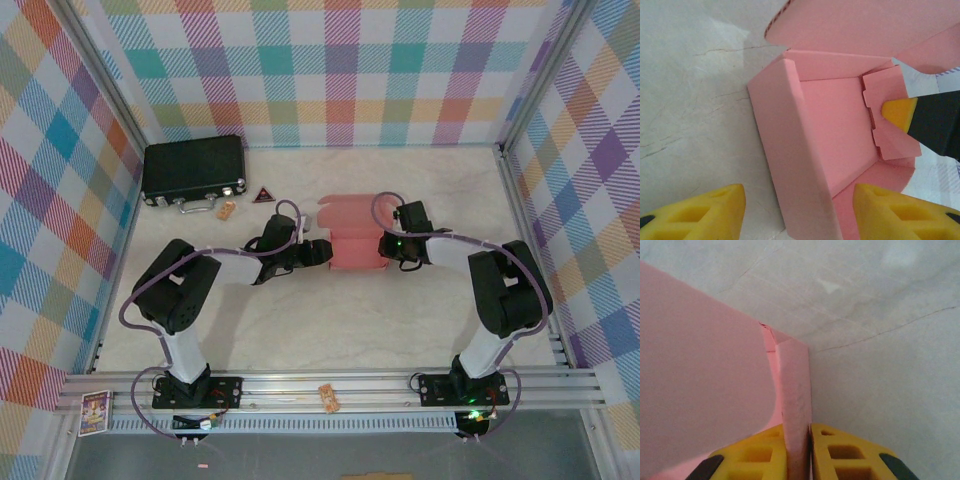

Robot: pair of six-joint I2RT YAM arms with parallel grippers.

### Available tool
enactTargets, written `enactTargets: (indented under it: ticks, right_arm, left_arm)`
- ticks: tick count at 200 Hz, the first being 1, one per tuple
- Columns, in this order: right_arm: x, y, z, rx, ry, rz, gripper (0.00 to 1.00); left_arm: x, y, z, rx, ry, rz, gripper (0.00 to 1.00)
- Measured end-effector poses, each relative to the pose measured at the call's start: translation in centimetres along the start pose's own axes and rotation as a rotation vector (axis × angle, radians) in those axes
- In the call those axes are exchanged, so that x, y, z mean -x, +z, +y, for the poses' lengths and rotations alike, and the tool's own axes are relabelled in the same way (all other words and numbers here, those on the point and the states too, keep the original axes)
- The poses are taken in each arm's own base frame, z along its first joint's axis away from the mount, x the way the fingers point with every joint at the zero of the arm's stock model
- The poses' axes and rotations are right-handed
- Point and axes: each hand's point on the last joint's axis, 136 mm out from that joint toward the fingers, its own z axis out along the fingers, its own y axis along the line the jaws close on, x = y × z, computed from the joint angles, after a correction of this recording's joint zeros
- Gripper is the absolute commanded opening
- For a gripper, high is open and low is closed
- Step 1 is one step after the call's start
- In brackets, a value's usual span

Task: Fold the paper box

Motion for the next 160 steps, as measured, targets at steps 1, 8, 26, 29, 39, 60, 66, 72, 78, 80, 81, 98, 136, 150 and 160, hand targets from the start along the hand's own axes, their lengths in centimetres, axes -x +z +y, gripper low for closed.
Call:
enactTargets:
  ticks: [1, 8, 26, 29, 39, 60, 66, 72, 78, 80, 81, 98, 136, 150, 160]
  right_arm:
    - [0.0, 0.0, 0.0, -0.001, -0.001, 0.0, 0.17]
    - [0.1, 0.0, 0.0, -0.011, -0.005, -0.004, 0.16]
    - [0.1, 0.1, 0.0, -0.041, -0.021, -0.014, 0.15]
    - [0.1, 0.1, 0.0, -0.046, -0.023, -0.015, 0.15]
    - [0.3, 0.2, 0.0, -0.061, -0.03, -0.019, 0.14]
    - [0.7, 0.5, 0.2, -0.087, -0.042, -0.029, 0.13]
    - [0.7, 0.5, 0.2, -0.094, -0.046, -0.031, 0.12]
    - [0.8, 0.6, 0.3, -0.102, -0.049, -0.033, 0.12]
    - [0.8, 0.6, 0.3, -0.109, -0.051, -0.033, 0.12]
    - [0.8, 0.6, 0.3, -0.112, -0.053, -0.033, 0.12]
    - [0.8, 0.6, 0.3, -0.113, -0.053, -0.034, 0.12]
    - [1.0, 0.7, 0.3, -0.134, -0.063, -0.036, 0.13]
    - [1.3, 1.1, 0.5, -0.164, -0.085, -0.043, 0.14]
    - [1.4, 1.2, 0.5, -0.175, -0.094, -0.046, 0.13]
    - [1.5, 1.3, 0.6, -0.184, -0.103, -0.048, 0.13]
  left_arm:
    - [0.0, 0.0, 0.0, -0.001, -0.001, 0.0, 0.58]
    - [-0.1, 0.1, 0.1, 0.0, -0.005, 0.002, 0.58]
    - [-0.3, 0.3, 0.2, -0.009, -0.011, 0.007, 0.58]
    - [-0.3, 0.4, 0.2, -0.011, -0.011, 0.007, 0.58]
    - [-0.4, 0.5, 0.1, -0.016, -0.015, 0.01, 0.58]
    - [-0.5, 0.7, 0.1, -0.026, -0.022, 0.01, 0.57]
    - [-0.4, 0.7, 0.1, -0.029, -0.024, 0.009, 0.57]
    - [-0.5, 0.8, 0.1, -0.031, -0.026, 0.011, 0.57]
    - [-0.6, 0.9, 0.1, -0.034, -0.027, 0.013, 0.57]
    - [-0.5, 0.9, 0.1, -0.036, -0.027, 0.012, 0.57]
    - [-0.5, 0.9, 0.1, -0.037, -0.027, 0.012, 0.57]
    - [-0.5, 1.1, -0.1, -0.049, -0.026, 0.01, 0.57]
    - [-0.5, 1.2, -0.3, -0.065, -0.027, 0.008, 0.57]
    - [-0.5, 1.3, -0.3, -0.069, -0.031, 0.011, 0.56]
    - [-0.5, 1.3, -0.4, -0.073, -0.033, 0.013, 0.56]
